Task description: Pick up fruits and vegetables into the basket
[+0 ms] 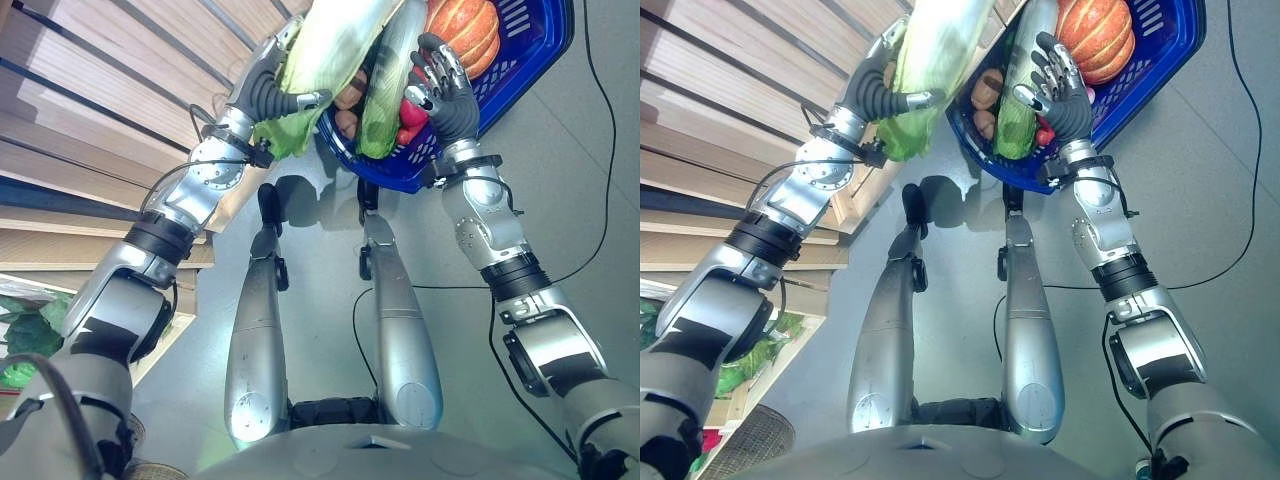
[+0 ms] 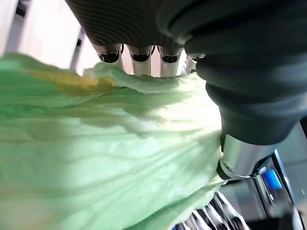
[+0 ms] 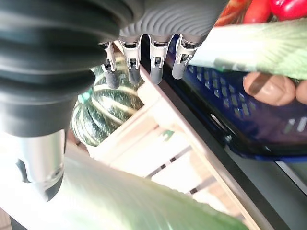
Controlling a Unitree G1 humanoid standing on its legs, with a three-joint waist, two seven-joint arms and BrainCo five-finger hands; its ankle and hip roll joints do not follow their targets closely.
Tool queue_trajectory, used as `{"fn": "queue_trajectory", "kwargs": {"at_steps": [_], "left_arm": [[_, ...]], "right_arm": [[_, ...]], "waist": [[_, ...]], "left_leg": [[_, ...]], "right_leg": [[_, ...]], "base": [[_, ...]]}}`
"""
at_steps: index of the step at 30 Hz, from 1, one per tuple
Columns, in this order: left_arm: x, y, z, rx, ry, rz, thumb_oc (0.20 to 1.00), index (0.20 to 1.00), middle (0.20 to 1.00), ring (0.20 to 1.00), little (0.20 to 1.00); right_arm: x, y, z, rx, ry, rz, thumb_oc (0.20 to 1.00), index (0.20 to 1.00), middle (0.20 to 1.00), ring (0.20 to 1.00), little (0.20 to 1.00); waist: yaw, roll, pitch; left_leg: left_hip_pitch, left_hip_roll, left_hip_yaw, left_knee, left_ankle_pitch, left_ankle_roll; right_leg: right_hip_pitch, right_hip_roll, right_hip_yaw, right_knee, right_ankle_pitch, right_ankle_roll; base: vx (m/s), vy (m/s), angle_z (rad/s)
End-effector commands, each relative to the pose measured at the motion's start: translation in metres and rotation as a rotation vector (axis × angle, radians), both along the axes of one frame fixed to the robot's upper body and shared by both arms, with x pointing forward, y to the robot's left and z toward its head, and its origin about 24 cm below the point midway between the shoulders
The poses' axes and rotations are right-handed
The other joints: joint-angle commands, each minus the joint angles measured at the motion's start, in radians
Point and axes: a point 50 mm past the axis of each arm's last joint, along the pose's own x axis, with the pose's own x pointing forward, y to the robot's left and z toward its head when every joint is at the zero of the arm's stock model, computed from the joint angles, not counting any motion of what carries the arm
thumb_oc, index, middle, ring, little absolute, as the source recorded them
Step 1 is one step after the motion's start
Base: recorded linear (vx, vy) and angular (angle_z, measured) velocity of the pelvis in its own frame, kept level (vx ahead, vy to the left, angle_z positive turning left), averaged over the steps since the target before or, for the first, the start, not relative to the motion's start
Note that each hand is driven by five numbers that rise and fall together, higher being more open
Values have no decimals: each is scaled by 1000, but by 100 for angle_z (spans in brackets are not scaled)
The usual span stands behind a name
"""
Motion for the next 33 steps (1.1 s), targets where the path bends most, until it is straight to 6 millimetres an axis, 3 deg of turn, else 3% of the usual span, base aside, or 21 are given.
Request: {"fn": "queue_trajectory", "kwargs": {"at_steps": [1, 19, 31, 32, 33], "left_arm": [[-19, -19, 18, 23, -108, -137, 200, 200, 200, 200, 200], [-29, -42, 5, 146, -44, -252, 200, 200, 200, 200, 200], [-27, -43, -4, 221, 14, -257, 200, 200, 200, 200, 200], [-27, -43, -4, 225, 17, -259, 200, 200, 200, 200, 200], [-27, -44, -5, 230, 20, -262, 200, 200, 200, 200, 200]], "right_arm": [[-16, 13, 17, -25, -108, 89, 1000, 1000, 1000, 1000, 1000], [-23, 38, 16, -55, -100, 222, 1000, 1000, 1000, 1000, 1000], [-29, 45, 22, -15, -112, 308, 1000, 1000, 1000, 1000, 1000], [-29, 45, 22, -4, -115, 316, 831, 831, 831, 831, 831], [-30, 46, 23, 6, -119, 320, 354, 354, 354, 354, 354]], "waist": [[13, 6, -31], [12, 1, -31], [13, -3, -31], [14, -3, -31], [14, -4, -31]], "left_leg": [[10, -23, 15, 2, -31, 29], [29, -24, 20, 7, -32, 31], [38, -22, 20, -4, -30, 32], [39, -23, 20, -5, -30, 32], [41, -23, 20, -6, -30, 32]], "right_leg": [[47, 24, -63, 62, -63, 1], [68, 24, -56, 53, -50, 7], [75, 26, -57, 48, -49, 8], [76, 26, -57, 47, -49, 9], [78, 26, -58, 45, -48, 9]], "base": [[0, 0, 0], [0, 0, 0], [0, 0, 0], [0, 0, 0], [0, 0, 0]]}}
